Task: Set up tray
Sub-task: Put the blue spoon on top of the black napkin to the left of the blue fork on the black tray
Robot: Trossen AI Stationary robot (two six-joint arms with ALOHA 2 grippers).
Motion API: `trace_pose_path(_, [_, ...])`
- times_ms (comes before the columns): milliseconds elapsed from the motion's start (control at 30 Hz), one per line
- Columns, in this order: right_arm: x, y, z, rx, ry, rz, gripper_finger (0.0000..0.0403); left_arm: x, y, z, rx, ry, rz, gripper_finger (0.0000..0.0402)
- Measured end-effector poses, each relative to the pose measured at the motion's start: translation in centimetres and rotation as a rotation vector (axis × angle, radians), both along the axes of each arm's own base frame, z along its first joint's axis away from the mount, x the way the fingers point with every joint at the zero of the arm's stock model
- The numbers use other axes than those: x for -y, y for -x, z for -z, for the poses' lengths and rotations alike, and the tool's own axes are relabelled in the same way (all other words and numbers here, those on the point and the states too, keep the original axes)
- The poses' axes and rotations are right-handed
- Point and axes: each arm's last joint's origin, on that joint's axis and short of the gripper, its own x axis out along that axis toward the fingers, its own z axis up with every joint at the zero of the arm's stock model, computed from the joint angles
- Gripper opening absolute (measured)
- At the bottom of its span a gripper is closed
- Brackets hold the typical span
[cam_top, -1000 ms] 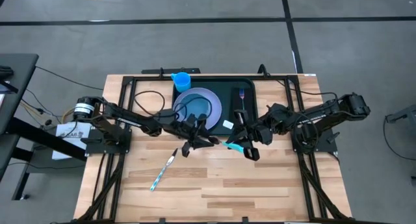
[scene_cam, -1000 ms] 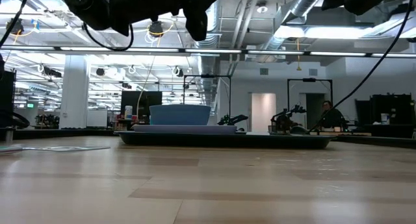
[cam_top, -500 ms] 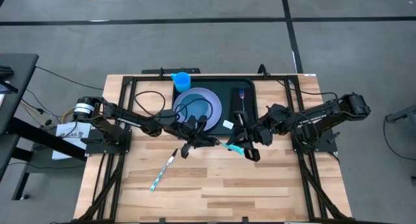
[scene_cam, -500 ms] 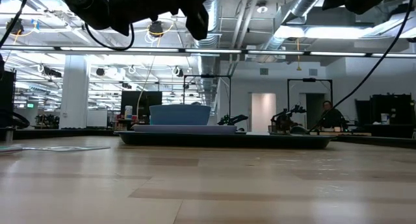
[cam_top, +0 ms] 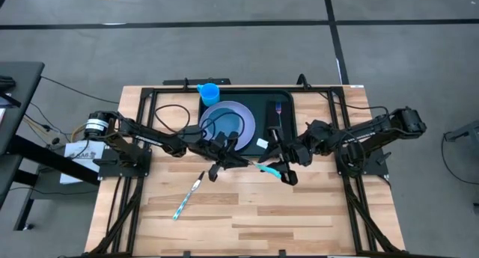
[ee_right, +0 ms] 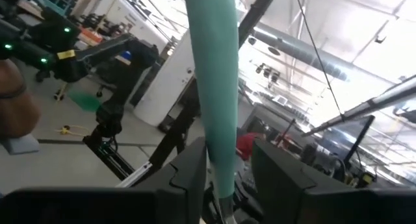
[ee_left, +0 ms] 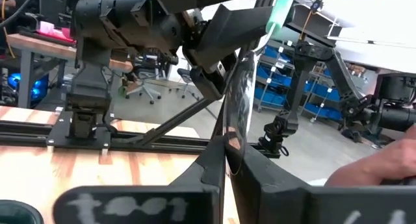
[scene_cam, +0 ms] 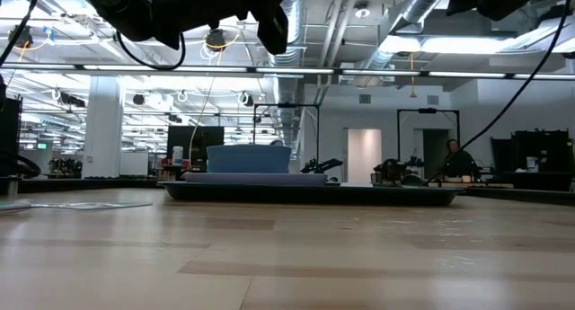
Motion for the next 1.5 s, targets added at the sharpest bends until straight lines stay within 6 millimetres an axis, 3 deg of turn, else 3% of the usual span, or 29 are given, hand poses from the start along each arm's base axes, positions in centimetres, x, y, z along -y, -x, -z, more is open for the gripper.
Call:
trace_pose_path(633, [0.5,-0.6,1.3,-0.173,-0.06,0.186,0.0253,-0.5,0.1,0.0,-0.026,0.047,0.073,0.0])
trace_pose_path(1100, [1.1,-0.8,2.4,-0.287,-0.083,0.421,0.026,-3.5,0.3,-0.1,-0.061,0.099,0.108,0.0])
trace_pose_path(1500, [1.8,-0.9,3.0,-0.333,-0.104,0.654,0.026,-6.4,3.0,-2.6,-0.133,0.074,-0.012,0.0])
